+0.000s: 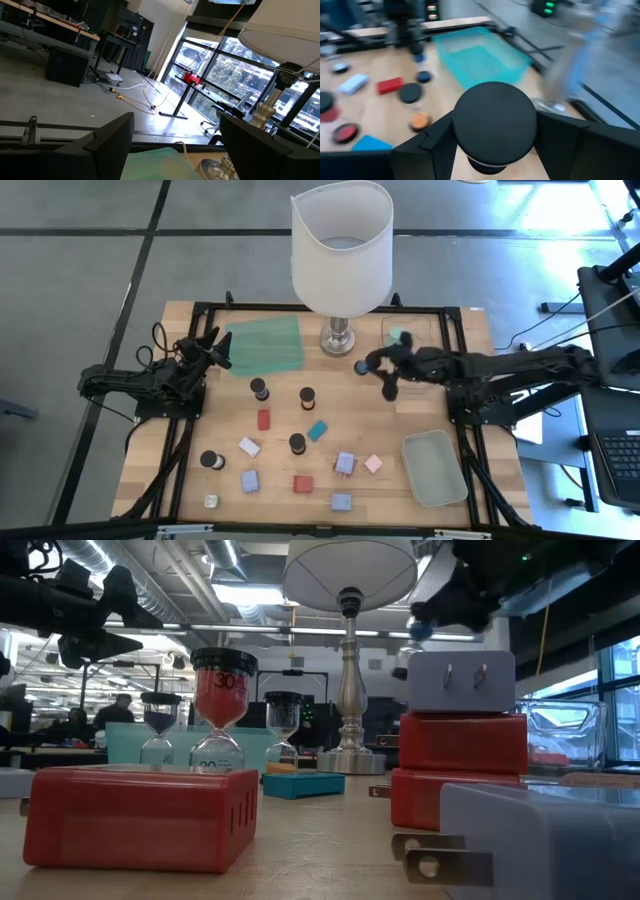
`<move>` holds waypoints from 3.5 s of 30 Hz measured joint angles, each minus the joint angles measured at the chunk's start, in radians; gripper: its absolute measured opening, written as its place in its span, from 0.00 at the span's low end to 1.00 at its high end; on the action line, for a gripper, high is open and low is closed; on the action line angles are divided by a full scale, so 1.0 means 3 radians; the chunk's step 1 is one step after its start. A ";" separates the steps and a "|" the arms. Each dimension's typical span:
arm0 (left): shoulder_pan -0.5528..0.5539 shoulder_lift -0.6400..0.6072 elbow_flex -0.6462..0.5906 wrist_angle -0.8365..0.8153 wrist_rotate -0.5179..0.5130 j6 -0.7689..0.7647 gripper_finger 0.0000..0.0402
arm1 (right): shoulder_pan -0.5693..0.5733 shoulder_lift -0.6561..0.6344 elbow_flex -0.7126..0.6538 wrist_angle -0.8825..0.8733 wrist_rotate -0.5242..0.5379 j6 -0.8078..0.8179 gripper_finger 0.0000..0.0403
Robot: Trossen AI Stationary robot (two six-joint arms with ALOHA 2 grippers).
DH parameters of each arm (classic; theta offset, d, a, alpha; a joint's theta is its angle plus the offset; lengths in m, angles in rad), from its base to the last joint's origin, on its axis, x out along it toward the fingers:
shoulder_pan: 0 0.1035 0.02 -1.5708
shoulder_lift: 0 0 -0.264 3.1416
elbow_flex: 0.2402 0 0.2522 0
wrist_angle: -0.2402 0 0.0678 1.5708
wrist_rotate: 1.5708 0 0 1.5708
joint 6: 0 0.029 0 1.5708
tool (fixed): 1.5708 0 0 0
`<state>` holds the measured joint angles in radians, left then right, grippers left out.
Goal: Pick & Place Office items
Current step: Put the blue hourglass into the transparent bin, then put the pink charger adapter into the gray bin
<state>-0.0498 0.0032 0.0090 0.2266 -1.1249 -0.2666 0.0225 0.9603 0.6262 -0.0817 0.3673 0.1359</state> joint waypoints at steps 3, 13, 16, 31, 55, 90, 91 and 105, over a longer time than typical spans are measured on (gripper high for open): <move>0.0000 0.0000 0.0000 0.0000 0.0000 0.0000 0.72 | -0.0102 -0.0244 0.0000 -0.0305 0.0138 0.0200 0.53; 0.0000 0.0001 0.0000 0.0000 -0.0003 0.0000 0.72 | -0.0532 -0.0845 0.0000 -0.1231 0.0654 0.0601 0.53; 0.0000 0.0001 0.0000 -0.0001 -0.0005 0.0000 0.72 | -0.0700 -0.0922 0.0000 -0.1519 0.0806 0.0774 0.53; 0.0000 0.0000 0.0000 0.0000 -0.0009 0.0000 0.72 | -0.1476 -0.0689 -0.0025 -0.1923 0.1080 0.1374 0.55; 0.0000 0.0000 0.0000 0.0000 -0.0006 0.0000 0.72 | -0.1943 -0.0100 -0.0837 -0.0385 0.0584 0.1235 0.56; 0.0000 0.0000 0.0000 0.0000 -0.0002 0.0000 0.72 | -0.1972 0.0175 -0.0455 -0.0334 0.0368 0.0542 0.98; 0.0000 0.0000 0.0000 -0.0001 -0.0002 -0.0001 0.72 | -0.1972 0.0142 -0.0357 -0.0444 0.0366 0.0540 0.98; 0.0000 0.0001 0.0000 0.0000 -0.0002 0.0000 0.72 | -0.1969 0.0024 0.0500 -0.1409 -0.0975 0.0208 0.94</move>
<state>-0.0498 0.0034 0.0090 0.2266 -1.1253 -0.2665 -0.5682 0.9676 0.7761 -0.5044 0.0748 0.1982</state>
